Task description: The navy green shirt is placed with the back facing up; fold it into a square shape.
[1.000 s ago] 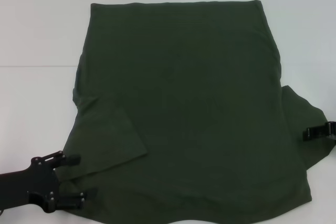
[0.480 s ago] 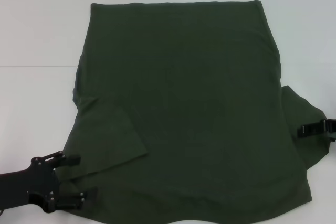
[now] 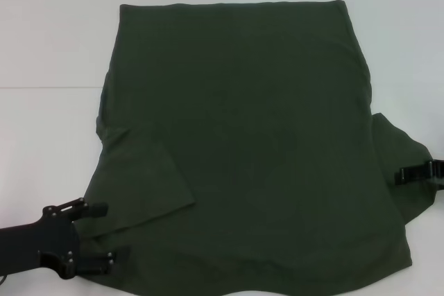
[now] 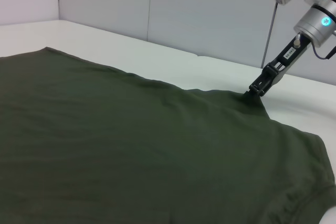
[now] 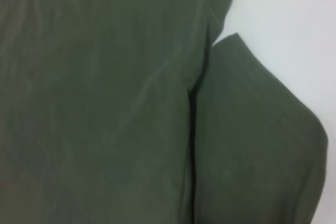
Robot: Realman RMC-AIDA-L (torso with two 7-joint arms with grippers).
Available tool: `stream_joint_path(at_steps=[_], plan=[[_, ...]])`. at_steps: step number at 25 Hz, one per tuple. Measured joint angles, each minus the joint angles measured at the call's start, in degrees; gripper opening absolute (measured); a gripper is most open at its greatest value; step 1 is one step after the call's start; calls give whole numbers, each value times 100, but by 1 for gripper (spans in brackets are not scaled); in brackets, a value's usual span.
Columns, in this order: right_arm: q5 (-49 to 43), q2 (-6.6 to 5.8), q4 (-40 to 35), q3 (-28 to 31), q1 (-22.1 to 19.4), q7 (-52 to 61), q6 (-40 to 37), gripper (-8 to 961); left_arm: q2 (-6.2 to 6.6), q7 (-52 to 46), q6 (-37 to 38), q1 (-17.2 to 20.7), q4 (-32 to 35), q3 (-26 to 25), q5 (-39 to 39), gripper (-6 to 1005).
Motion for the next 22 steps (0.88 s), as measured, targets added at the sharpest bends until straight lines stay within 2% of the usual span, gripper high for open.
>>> stream_joint_path(at_steps=[6,20,22], plan=[[-20,-45,0,0,-17,33,0,869,0,7,-26,-18,-38,0,0,921],[-22,-43,61,-23,0,80,69,861,0,14,-37,-44,-39,0,0,917],[-22,-46,64,-86,4,72,44,773,0,15,-42,-50,-39,0,0,917]])
